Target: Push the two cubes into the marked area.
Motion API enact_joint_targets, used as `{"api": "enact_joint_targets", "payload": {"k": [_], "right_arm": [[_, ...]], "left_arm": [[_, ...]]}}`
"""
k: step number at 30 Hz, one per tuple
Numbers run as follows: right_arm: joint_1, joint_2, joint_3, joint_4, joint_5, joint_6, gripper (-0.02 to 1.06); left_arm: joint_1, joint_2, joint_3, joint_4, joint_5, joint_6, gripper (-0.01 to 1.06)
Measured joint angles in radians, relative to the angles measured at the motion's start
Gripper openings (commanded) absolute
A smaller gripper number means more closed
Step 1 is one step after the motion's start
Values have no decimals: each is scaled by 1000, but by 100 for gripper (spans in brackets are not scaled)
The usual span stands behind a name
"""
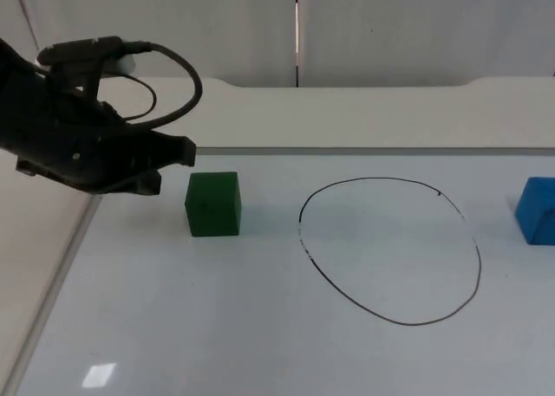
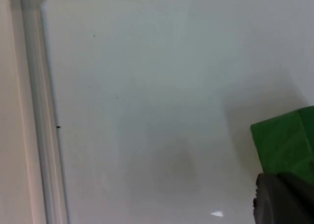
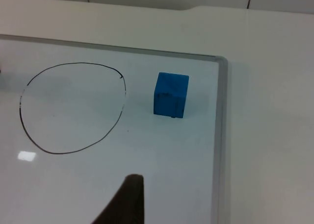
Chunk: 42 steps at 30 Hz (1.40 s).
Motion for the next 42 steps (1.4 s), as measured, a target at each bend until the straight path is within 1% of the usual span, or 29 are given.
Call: {"api": "enact_joint_targets", "payload": {"k": [8,21,25,29,33,42], "right_arm": [[0,0,0,0,0,0,105],[0,0,0,0,0,0,105],[0,0,0,0,0,0,105],[0,0,0,0,0,0,105],[0,0,0,0,0,0,105],[0,0,0,0,0,0,105]], "left_arm": [[-2,76,-71,0,9,2,0],[-17,141,-104,-19,9,2,0],[-33,150,-104,-23,7,2,0],[-59,150,-104,-23,-4,2,0],[-103,150,-104,-23,-47,2,0],[-145,150,-104,-23,-82,4,0]]}}
